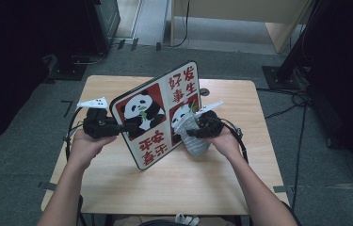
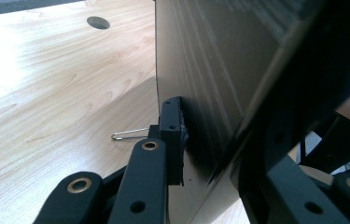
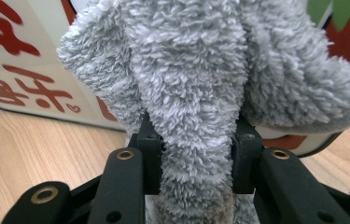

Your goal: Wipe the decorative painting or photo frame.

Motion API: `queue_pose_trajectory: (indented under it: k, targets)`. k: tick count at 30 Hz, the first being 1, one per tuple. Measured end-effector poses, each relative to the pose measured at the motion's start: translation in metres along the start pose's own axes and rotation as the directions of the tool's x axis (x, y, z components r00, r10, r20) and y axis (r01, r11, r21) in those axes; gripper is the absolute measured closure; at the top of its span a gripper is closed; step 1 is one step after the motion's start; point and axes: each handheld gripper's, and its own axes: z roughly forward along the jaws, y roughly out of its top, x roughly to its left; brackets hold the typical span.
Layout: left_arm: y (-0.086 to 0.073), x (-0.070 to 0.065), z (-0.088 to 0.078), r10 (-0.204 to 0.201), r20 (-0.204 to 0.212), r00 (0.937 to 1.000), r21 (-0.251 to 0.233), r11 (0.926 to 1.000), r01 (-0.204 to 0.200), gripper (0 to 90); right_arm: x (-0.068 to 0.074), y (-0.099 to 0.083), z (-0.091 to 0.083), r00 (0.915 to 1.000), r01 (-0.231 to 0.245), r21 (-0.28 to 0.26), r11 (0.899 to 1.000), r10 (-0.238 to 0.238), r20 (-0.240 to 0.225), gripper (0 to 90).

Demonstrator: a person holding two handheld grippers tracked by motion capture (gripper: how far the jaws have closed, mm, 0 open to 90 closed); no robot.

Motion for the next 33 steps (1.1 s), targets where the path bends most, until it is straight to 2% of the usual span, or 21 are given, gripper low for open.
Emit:
queue_pose_trajectory:
  k: [9, 13, 20, 27, 33]
  targets:
    - [0.000, 0.000, 0.000, 0.000, -0.002, 1.0000, -0.002, 1.0000, 0.000, 76.5, -0.003, -0.008, 0.009, 0.9999, -0.009, 0.034, 0.999, 0.009, -0.011, 64.7]
    - [0.000, -0.001, 0.000, -0.002, -0.003, 1.0000, -0.002, 1.0000, 0.002, 76.5, -0.003, -0.013, 0.013, 0.9994, -0.028, 0.046, 0.999, 0.029, -0.018, 64.7]
    - [0.000, -0.001, 0.000, -0.003, -0.008, 1.0000, -0.003, 1.0000, 0.003, 76.7, -0.004, -0.012, 0.012, 0.9990, -0.034, 0.057, 0.998, 0.036, -0.025, 64.8]
    - [0.000, -0.001, 0.000, -0.007, -0.009, 0.9999, -0.003, 1.0000, 0.007, 76.6, -0.003, -0.009, 0.004, 0.9996, -0.015, 0.047, 0.999, 0.016, -0.024, 65.1]
    - [0.000, -0.002, 0.000, -0.008, -0.008, 0.9999, -0.004, 1.0000, 0.008, 76.5, -0.003, 0.000, -0.016, 0.9998, -0.017, 0.016, 1.000, 0.017, 0.002, 65.7]
